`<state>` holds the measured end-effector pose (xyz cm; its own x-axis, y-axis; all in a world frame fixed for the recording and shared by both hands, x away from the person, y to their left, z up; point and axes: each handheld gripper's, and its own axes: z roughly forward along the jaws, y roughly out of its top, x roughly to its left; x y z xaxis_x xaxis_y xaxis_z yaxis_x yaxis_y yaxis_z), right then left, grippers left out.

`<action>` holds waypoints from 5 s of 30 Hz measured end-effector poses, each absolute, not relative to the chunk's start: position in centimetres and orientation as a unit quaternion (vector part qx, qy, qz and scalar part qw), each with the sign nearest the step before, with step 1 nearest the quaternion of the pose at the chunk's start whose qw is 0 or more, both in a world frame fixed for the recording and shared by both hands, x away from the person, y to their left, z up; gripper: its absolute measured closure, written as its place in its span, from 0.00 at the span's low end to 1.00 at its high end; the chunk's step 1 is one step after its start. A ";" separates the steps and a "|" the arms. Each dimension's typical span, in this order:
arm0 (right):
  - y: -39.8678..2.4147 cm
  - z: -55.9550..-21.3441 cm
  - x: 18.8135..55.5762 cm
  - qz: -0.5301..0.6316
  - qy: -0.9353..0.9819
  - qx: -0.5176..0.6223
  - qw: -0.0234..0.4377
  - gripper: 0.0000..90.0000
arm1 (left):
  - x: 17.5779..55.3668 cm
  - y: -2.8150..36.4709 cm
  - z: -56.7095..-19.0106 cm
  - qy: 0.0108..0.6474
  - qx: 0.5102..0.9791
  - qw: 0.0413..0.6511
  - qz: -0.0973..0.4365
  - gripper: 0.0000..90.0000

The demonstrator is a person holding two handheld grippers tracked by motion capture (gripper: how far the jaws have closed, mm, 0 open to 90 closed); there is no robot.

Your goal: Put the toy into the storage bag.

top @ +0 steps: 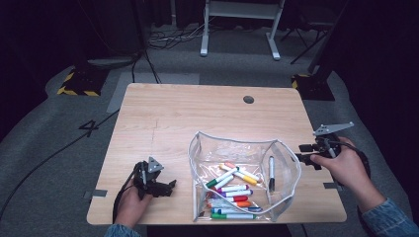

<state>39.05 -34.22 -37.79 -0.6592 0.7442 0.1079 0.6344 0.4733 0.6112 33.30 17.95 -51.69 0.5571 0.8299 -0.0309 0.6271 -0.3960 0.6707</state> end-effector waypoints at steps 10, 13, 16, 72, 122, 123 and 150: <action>-32.7 -43.2 39.5 0.302 0.860 0.406 0.063 0.39 | 33.3 17.9 -51.7 0.444 0.821 0.324 0.156 0.00; -32.2 -44.5 39.3 0.308 0.860 0.404 0.054 0.38 | 33.3 17.9 -51.7 0.444 0.821 0.324 0.156 0.00; -31.8 -45.8 39.2 0.307 0.860 0.405 0.044 0.38 | 33.3 17.9 -51.7 0.444 0.821 0.324 0.156 0.00; -32.1 -30.6 36.1 0.273 0.878 0.375 0.113 0.86 | 33.3 17.9 -51.7 0.444 0.821 0.324 0.156 0.00; -13.3 -31.8 31.8 0.247 0.964 0.098 -0.014 0.85 | 33.6 17.9 -51.7 0.443 0.820 0.324 0.159 0.00; -13.1 -32.1 31.9 0.242 0.965 0.096 -0.017 0.86 | 33.6 17.9 -51.7 0.443 0.820 0.324 0.159 0.00; -11.9 -37.9 32.8 0.190 0.976 0.104 -0.020 0.51 | 33.6 17.9 -51.7 0.443 0.820 0.324 0.160 0.00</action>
<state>32.78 -11.93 -37.93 -0.9774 0.1962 0.0786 0.2114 0.9057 0.3673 33.57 17.88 -51.70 0.5568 0.8303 -0.0254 0.6233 -0.3974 0.6735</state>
